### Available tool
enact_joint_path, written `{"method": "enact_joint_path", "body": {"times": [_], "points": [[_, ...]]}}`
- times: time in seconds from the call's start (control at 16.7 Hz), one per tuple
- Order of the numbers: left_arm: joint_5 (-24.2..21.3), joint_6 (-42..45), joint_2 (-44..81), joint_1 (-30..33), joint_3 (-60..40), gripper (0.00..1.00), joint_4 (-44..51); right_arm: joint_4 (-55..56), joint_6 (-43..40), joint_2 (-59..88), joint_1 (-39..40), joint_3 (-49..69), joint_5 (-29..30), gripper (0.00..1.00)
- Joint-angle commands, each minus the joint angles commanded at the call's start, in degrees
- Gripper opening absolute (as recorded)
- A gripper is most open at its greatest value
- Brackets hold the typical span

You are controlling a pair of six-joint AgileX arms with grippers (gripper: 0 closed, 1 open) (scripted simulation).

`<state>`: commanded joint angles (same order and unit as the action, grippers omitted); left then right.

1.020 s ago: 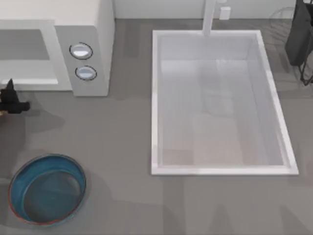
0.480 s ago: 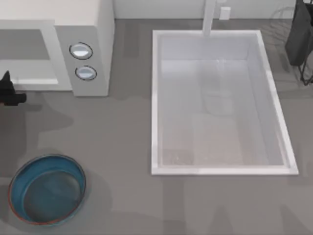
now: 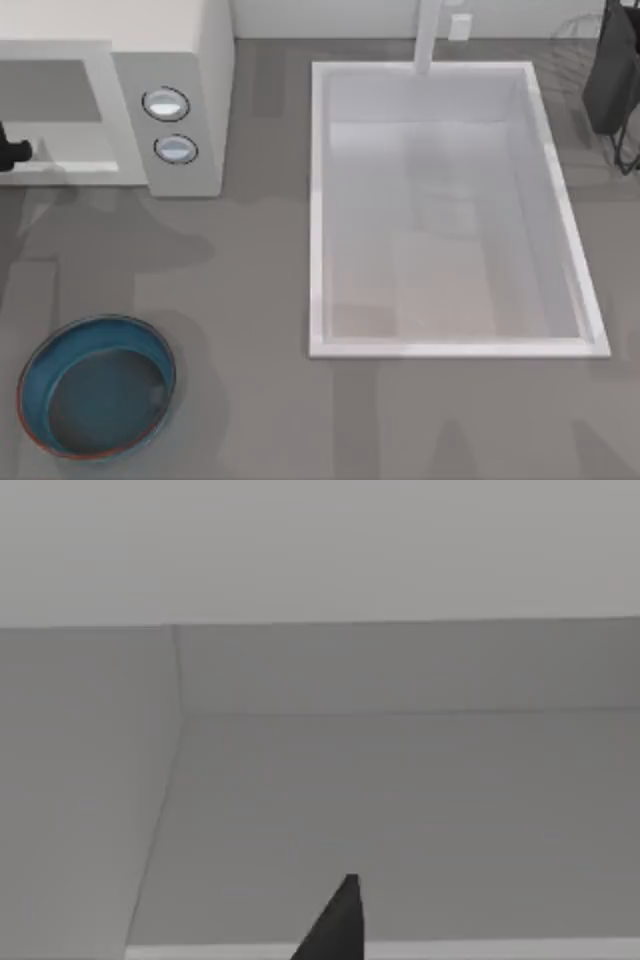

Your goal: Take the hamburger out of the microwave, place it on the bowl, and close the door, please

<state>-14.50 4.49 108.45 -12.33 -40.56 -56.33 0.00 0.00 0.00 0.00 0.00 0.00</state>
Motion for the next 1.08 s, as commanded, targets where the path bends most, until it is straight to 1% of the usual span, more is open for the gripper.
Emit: {"method": "enact_joint_path", "body": {"times": [0.12,0.42,0.6,0.72,0.84,0.96,1.08], "points": [[0.02,0.01,-1.84,-0.01,-0.01,0.0,1.93,0.0,0.0,0.0,0.0,0.0,0.0,1.0],[0.04,0.11,-1.78,0.03,0.07,0.0,1.93,0.0,0.0,0.0,0.0,0.0,0.0,1.0],[2.32,-3.02,-1.41,1.45,-1.68,0.0,5.24,0.0,0.0,0.0,0.0,0.0,0.0,1.0],[5.67,-8.01,-1.08,3.57,-4.23,0.0,10.48,0.0,0.0,0.0,0.0,0.0,0.0,1.0],[10.07,-15.27,-0.8,6.43,-7.57,0.0,18.07,0.0,0.0,0.0,0.0,0.0,0.0,1.0],[15.17,-24.55,-0.52,9.86,-11.5,0.0,27.47,0.0,0.0,0.0,0.0,0.0,0.0,1.0],[20.68,-36.0,-0.11,13.81,-15.88,0.0,38.51,0.0,0.0,0.0,0.0,0.0,0.0,1.0]]}}
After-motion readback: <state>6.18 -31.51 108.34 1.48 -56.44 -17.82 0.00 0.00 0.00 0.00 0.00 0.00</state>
